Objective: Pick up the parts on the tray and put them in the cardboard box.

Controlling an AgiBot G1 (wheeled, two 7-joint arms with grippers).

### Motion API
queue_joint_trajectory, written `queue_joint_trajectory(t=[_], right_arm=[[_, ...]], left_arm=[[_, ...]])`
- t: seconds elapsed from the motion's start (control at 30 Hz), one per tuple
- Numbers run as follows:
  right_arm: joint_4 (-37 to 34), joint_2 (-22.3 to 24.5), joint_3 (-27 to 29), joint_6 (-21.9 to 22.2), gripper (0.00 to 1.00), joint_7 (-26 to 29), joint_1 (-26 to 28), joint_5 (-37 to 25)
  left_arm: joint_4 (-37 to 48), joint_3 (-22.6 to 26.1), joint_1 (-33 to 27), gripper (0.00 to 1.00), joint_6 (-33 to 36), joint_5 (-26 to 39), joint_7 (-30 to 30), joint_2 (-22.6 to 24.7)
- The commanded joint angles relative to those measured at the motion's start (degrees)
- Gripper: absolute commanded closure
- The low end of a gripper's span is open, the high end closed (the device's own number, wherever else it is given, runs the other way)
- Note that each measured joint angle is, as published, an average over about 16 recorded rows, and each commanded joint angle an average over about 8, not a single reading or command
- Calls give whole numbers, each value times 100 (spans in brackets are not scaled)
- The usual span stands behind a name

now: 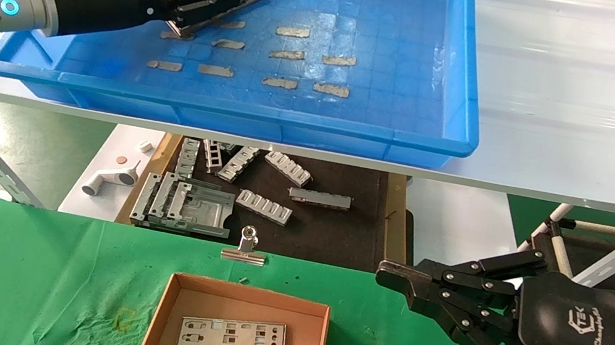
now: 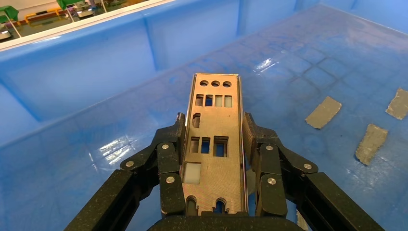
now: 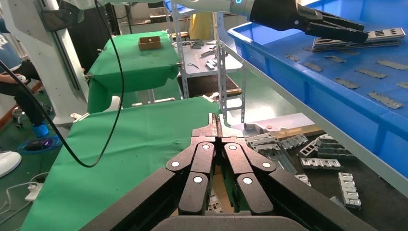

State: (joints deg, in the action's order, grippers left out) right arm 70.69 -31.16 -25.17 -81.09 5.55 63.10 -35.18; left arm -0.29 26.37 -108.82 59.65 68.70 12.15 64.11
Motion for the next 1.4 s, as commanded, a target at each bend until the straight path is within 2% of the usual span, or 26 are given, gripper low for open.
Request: queue_joint_trajectory(t=[0.03, 0.23, 0.3, 0.33, 0.53, 0.57, 0.6, 1.27, 1.33, 1.4], right_arm=[[0, 0, 0, 0, 100, 0, 0, 0], [0, 0, 0, 0, 100, 0, 0, 0], [0, 0, 0, 0, 100, 0, 0, 0], [0, 0, 0, 0, 100, 0, 0, 0], [0, 0, 0, 0, 100, 0, 0, 0], [0, 0, 0, 0, 100, 0, 0, 0], [0, 0, 0, 0, 100, 0, 0, 0], [0, 0, 0, 0, 100, 0, 0, 0], [0, 0, 0, 0, 100, 0, 0, 0], [0, 0, 0, 0, 100, 0, 0, 0]], left_arm=[[-2, -3, -5, 100, 15, -4, 7, -1], [22, 4, 0, 100, -38, 7, 14, 15], [31, 9, 2, 95, -61, 14, 11, 20], [35, 12, 3, 85, -71, 18, 8, 22], [46, 28, 10, 13, -80, 40, -15, 38], [45, 30, 12, 3, -69, 43, -19, 40], [43, 31, 13, 1, -56, 46, -23, 41], [11, 19, 16, 0, 170, 29, 0, 4], [14, 18, 15, 14, 170, 27, 0, 2], [18, 16, 13, 38, 168, 24, -2, 0]])
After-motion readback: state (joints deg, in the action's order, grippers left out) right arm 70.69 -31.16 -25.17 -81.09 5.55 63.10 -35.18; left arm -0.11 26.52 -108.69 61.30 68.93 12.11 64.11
